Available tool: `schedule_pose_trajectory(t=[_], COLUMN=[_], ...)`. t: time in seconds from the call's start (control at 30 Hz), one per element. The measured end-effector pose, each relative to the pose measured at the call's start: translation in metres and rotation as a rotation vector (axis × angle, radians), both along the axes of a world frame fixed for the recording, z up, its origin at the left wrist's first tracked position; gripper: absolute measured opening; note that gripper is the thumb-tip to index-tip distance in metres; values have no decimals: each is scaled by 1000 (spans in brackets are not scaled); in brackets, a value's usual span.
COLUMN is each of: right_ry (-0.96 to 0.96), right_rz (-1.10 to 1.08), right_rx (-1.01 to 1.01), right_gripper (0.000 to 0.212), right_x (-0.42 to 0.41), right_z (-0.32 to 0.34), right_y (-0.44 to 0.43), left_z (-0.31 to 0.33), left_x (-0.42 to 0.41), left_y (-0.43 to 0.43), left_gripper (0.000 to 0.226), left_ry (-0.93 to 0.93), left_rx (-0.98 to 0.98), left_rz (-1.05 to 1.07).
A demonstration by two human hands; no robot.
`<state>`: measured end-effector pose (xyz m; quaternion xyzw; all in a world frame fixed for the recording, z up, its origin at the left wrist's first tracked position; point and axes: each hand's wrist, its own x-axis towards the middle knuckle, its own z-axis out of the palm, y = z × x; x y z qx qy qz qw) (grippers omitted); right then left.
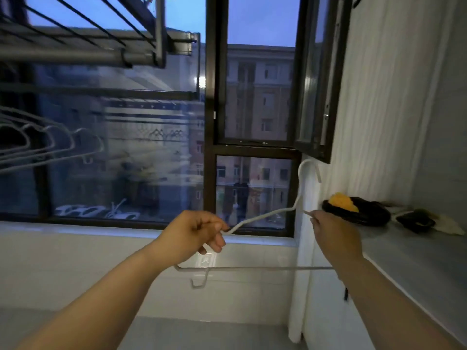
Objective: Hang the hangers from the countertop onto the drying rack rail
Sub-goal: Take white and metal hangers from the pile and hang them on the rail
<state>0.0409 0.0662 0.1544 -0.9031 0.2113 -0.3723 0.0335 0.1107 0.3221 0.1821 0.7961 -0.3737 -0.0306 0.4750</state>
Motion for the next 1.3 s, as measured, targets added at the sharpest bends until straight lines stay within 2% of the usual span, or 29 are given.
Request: schedule_pose_trajectory(t=[0.1, 0.2, 0.23, 0.33, 0.43, 0.53, 0.63, 0.67, 0.73, 0.87, 0.97, 1.1, 1.3], right_ry=[128, 68, 37, 32, 88, -68, -247, -359, -409, -287, -186, -39, -29], right_rz=[93, 245, 301, 315, 401, 532, 575, 572, 542, 421, 259, 94, 202], right_rx=[-23, -141, -188, -226, -134, -115, -292, -360, -381, -508, -590, -560, -445], right_gripper=[24, 7, 15, 13, 22, 24, 28, 27, 32, 49, 55, 57, 55], right_x=[35, 67, 75, 98, 116, 126, 126, 126, 123, 120, 123, 126, 132], right_z=[6, 16, 20, 27, 39, 60, 92, 104, 128, 183, 210, 225, 221], right_y=[59, 132, 155, 212, 255, 291, 313, 315, 321, 329, 335, 332, 323], left_z=[9, 16, 18, 26, 38, 51, 64, 69, 82, 112, 132, 144, 139], left_x=[3, 4, 5, 11, 14, 13, 10, 10, 10, 15, 23, 34, 51], left_y=[59, 111, 126, 171, 214, 250, 276, 282, 290, 297, 298, 288, 273], left_gripper=[16, 27, 26, 18, 18, 17, 25, 26, 27, 26, 14, 24, 26], left_ry=[-86, -158, -168, -83, -36, -36, -67, -79, -100, -168, -173, -142, -54], left_rx=[263, 413, 423, 369, 313, 234, 158, 125, 65, 8, -5, 38, 19], left_rz=[137, 241, 265, 321, 375, 447, 523, 542, 582, 643, 681, 693, 706])
